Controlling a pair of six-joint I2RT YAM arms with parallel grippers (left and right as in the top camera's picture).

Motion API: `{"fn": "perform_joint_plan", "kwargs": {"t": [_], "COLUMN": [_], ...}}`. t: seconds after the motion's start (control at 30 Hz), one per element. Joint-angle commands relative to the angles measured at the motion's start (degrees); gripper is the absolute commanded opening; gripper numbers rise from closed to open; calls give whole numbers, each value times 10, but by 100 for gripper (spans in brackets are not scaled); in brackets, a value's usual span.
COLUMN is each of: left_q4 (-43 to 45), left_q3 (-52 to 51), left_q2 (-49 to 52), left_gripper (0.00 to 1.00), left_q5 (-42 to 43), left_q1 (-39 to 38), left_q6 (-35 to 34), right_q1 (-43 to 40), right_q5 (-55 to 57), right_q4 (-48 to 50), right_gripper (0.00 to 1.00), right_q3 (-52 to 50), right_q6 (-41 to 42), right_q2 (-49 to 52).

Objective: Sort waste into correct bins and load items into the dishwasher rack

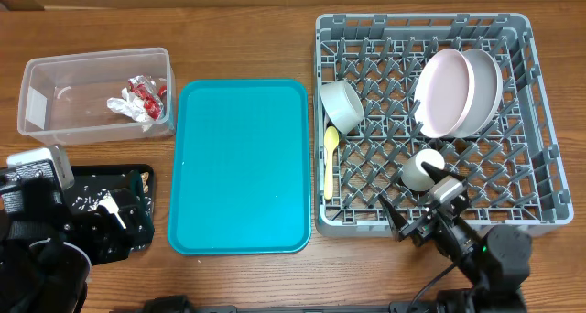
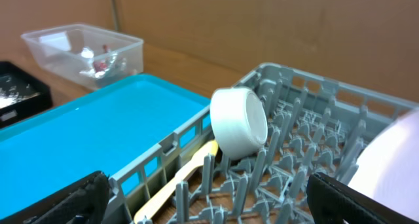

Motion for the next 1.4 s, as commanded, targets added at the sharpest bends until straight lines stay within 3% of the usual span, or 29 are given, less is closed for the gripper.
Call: {"fn": "perform_joint_plan", "kwargs": {"t": [0.0, 0.2, 0.4, 1.37], "left_q4": [1, 1, 1, 1], "left_q3": [2, 2, 2, 2], "left_q2": [-2, -2, -2, -2], "left_gripper": [100, 100, 100, 100], "left_q5": [-5, -5, -4, -5], "left_q1": [-4, -4, -4, -4], "left_q6": [-4, -4, -4, -4], "right_q1": [20, 35, 34, 35], "right_q5": [60, 79, 95, 94], "right_q4": [11, 33, 155, 140], "right_gripper": [100, 100, 100, 100], "right_q3": [-48, -110, -154, -152], "right_q6": [62, 61, 57, 58], "right_q2": [-61, -120, -127, -126]}}
